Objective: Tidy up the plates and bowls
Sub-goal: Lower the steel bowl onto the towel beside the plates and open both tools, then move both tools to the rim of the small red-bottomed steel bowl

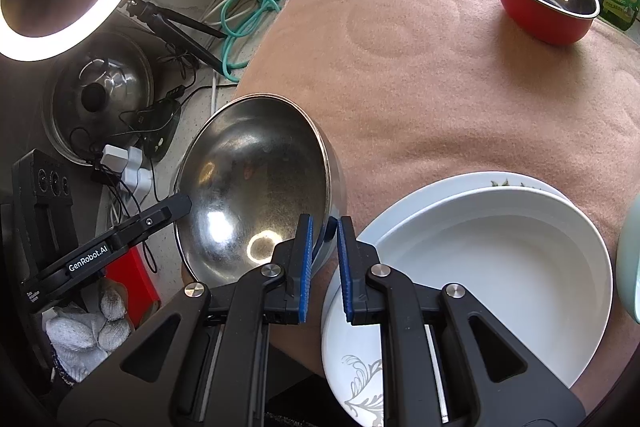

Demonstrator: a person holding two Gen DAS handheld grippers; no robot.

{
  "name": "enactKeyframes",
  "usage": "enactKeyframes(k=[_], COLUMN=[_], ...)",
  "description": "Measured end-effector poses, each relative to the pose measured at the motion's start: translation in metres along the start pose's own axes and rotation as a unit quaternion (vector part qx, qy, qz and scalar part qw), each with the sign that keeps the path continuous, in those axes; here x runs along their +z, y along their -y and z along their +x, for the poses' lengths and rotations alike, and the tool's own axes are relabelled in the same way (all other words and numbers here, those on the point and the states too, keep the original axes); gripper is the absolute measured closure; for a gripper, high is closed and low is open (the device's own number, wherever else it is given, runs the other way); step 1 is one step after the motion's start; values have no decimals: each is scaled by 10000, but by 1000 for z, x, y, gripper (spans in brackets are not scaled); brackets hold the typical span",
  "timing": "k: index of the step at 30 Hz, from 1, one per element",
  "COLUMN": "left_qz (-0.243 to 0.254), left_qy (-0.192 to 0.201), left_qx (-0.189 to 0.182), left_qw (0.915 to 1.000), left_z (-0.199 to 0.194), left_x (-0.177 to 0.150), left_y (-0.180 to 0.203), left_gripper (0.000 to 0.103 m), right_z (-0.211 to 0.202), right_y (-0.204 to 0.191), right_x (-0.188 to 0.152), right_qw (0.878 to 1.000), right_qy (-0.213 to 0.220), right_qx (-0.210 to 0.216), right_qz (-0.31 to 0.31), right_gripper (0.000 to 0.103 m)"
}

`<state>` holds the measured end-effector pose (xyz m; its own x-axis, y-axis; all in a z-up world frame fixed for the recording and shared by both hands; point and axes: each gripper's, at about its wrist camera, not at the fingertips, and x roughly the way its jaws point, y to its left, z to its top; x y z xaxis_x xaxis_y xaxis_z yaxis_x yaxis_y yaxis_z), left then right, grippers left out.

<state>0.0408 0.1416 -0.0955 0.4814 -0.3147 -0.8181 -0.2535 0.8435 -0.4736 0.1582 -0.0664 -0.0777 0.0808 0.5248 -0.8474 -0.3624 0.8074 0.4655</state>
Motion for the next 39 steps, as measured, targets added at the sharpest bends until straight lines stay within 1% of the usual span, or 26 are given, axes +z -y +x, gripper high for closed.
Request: enactKeyframes(k=[6, 7, 9, 10, 11, 13, 20, 24, 25, 32, 39], left_qz=[-61, -70, -62, -46, -42, -33, 120, 244, 278, 513, 830], left_qy=[-68, -64, -52, -37, -36, -12, 204, 300, 321, 331, 298], left_qx=[-17, -18, -24, -17, 6, 3, 1, -50, -65, -306, -513], left_qw=[10000, 10000, 10000, 10000, 10000, 10000, 9997, 9992, 9991, 9977, 9948], left_z=[1, 1, 0, -1, -2, -5, -19, -24, -25, -27, -28], left_x=[0, -1, 0, 0, 1, 2, 9, 16, 18, 27, 39], left_y=[-1, -2, -2, -1, -1, 0, 7, 15, 18, 36, 54], left_gripper=[86, 86, 86, 86, 84, 83, 83, 82, 80, 79, 79], right_z=[-3, -4, -8, -10, -13, -19, -46, -64, -69, -97, -128], right_y=[-5, -5, -6, -6, -5, -4, -1, 7, 10, 33, 48], right_x=[-2, -3, -3, -4, -4, -3, -7, -13, -15, -27, -29], right_qw=[9996, 9996, 9993, 9991, 9990, 9990, 9968, 9953, 9949, 9902, 9810], right_qy=[83, 92, 160, 217, 270, 340, 715, 912, 955, 1250, 1660], right_qx=[-194, -185, -250, -285, -291, -253, -317, -332, -338, -440, -564], right_qz=[-185, -188, -223, -226, -207, -162, -154, -29, 18, 446, 831], right_gripper=[89, 88, 73, 62, 60, 59, 59, 59, 59, 59, 59])
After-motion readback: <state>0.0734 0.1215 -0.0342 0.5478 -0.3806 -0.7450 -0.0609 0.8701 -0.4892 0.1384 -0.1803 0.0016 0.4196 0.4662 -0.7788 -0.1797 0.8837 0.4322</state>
